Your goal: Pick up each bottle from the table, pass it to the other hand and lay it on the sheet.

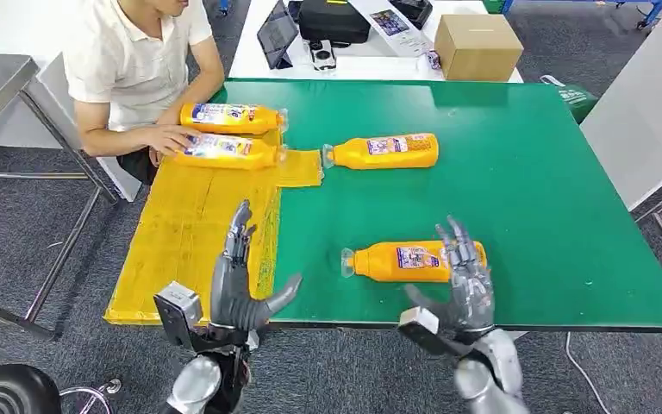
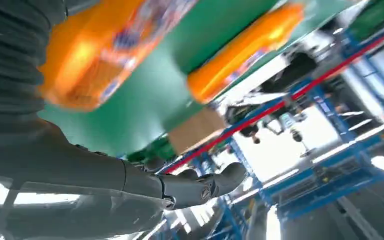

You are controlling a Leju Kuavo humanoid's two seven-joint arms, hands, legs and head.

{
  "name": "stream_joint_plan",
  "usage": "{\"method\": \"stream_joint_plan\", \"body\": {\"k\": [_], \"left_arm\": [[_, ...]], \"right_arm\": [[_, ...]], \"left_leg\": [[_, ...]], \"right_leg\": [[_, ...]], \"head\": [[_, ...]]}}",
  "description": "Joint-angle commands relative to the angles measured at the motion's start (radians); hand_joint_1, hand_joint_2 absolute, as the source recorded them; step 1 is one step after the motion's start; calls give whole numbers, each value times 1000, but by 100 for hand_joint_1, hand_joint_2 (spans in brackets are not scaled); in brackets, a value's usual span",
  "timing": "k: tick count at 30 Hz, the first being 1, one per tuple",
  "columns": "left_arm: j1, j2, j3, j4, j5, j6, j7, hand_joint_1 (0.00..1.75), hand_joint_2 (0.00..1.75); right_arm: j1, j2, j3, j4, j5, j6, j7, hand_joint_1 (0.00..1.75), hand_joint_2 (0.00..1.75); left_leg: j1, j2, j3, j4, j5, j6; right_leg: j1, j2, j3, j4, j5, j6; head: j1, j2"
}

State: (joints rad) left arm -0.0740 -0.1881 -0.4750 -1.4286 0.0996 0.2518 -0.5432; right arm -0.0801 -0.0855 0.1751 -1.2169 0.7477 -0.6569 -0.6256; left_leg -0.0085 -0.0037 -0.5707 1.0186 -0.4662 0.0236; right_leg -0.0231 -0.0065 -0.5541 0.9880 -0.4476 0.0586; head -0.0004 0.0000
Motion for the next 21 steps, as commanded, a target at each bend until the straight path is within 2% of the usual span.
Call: {"method": "stream_joint_plan", "body": {"k": [1, 5, 8, 10, 13, 17, 21], "left_arm": [[-2, 11, -27, -6, 9, 8, 1, 0, 175], [-16, 9, -26, -11, 22, 5, 4, 0, 175], [-30, 4, -38, 5, 30, -4, 9, 0, 175], [-48, -1, -51, 27, 35, -12, 10, 0, 175], [-63, -8, -61, 43, 44, -19, 11, 0, 175], [-72, -9, -72, 54, 50, -22, 10, 0, 175], [-85, -11, -78, 72, 61, -24, 29, 0, 175]], "right_arm": [[-104, -50, -38, 171, 59, -2, 32, 0, 175], [-191, -73, -3, 322, 143, -13, 68, 0, 175], [-256, -86, 29, 426, 217, -24, 107, 0, 175], [-329, -82, 53, 530, 222, 21, 117, 0, 175], [-382, -69, 71, 599, 229, 43, 116, 0, 175], [-405, -43, 76, 635, 232, 65, 115, 0, 175], [-418, -25, 119, 695, 225, 173, 124, 0, 175]], "left_leg": [[1, 0, 1, 0, 0, -1], [2, 4, 2, -1, 0, -2], [2, 2, 1, 0, 0, -2], [2, 4, 1, 0, 1, -2], [2, 5, 0, 0, 1, -2], [2, 3, 1, -1, 2, -1], [2, 3, 1, 0, 1, -1]], "right_leg": [[1, 1, 1, -1, 0, -2], [3, 4, 2, -2, 1, -4], [2, 2, 1, -2, 2, -3], [2, 4, 1, -2, 3, -3], [2, 5, 0, -1, 3, -3], [2, 3, 1, -1, 3, -2], [2, 3, 1, -1, 2, -2]], "head": [[0, 0], [0, 0], [0, 0], [0, 0], [0, 0], [0, 0], [0, 0]]}}
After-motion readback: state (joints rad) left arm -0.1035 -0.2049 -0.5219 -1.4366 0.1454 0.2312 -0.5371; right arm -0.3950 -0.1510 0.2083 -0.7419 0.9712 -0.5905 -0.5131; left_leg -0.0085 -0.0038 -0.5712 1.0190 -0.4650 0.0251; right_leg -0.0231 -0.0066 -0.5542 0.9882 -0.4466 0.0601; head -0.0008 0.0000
